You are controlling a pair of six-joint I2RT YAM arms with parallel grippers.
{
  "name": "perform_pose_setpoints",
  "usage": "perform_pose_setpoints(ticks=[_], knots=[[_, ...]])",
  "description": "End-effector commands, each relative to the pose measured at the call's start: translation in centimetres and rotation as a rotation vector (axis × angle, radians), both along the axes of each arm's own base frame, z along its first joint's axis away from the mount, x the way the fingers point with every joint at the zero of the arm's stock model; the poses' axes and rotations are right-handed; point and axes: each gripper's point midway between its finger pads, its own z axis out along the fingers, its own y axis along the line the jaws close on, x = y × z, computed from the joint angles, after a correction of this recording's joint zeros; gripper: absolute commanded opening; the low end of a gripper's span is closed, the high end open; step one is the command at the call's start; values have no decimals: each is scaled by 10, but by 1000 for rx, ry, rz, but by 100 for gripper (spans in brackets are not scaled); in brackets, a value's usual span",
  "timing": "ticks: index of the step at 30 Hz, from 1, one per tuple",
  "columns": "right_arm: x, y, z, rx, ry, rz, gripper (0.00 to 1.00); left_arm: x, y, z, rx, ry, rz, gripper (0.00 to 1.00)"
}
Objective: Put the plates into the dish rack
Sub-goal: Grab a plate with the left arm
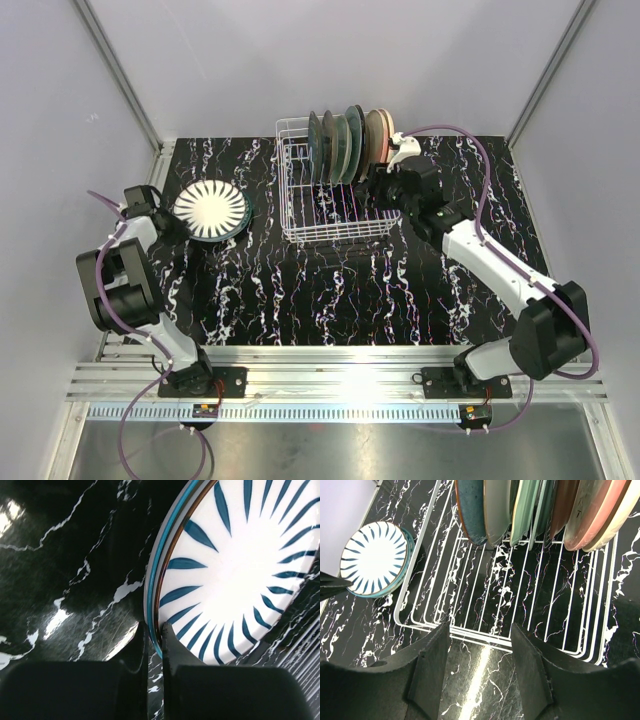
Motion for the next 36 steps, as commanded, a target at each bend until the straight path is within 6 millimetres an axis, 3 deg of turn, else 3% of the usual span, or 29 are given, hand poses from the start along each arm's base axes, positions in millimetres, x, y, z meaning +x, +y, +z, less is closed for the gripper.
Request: perform_pose_setpoints(ticks=[1, 30, 31, 33, 35, 36], knots=[[-1, 0, 35, 53, -73, 5, 59, -32, -1, -10, 68, 124, -61, 0], [-3, 2, 38, 69, -73, 18, 60, -48, 16, 12, 161, 191, -60, 0], [-4, 2, 38, 70, -74, 19, 60, -48, 16, 12, 162, 191, -61, 7], [-4, 2, 38, 70, -72, 21, 60, -48, 17, 13, 171, 187, -67, 32], [-4, 3, 37, 69, -69, 22, 60, -49, 16, 14, 177, 182, -73, 39], [-4, 3, 36, 68, -68, 24, 60, -48, 18, 16, 188, 173, -69, 47]])
